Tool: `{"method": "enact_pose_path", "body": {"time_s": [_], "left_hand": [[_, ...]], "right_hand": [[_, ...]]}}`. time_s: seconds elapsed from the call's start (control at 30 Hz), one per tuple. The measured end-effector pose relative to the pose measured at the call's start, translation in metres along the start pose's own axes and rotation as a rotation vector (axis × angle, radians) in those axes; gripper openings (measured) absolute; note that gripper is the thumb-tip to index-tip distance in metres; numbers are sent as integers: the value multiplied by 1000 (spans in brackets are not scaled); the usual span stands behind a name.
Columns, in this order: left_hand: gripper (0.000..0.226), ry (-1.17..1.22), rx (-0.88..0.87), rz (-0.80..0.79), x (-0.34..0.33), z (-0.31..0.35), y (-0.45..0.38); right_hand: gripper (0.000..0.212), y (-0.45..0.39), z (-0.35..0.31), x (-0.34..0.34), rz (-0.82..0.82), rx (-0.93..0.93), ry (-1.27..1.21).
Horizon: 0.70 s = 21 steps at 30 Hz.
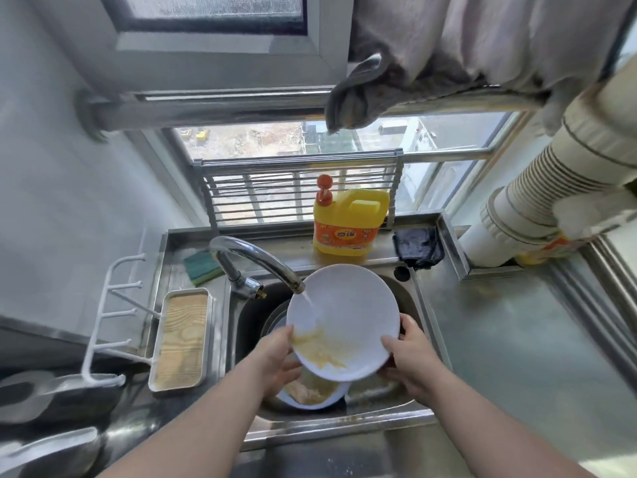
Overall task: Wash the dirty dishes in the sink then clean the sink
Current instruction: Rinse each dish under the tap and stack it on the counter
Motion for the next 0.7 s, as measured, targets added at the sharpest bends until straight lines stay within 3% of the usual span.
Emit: {"method": "enact_pose_path", "body": {"time_s": [0.27, 0.47, 0.57, 0.7], "left_hand": [[60, 248, -134, 15, 23, 27, 14], [62, 421, -252, 56, 34, 32, 8], [73, 434, -225, 73, 26, 29, 4], [58, 358, -126, 217, 11, 14, -2]], "right_hand": [[43, -32, 42, -30, -93, -174, -200], [52, -59, 43, -58, -172, -239, -531], [49, -71, 31, -62, -208, -225, -623], [37, -80, 12, -40, -213, -174, -533]]}}
Point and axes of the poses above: each hand's wrist, its own y-axis away from the middle knuckle, its own x-axis out of the back of the hand, z = x × y, the point moved 3 cm from there along -y, towards the middle knuckle, and after that the axes turned 5 degrees about -z, right-handed, at the moved point
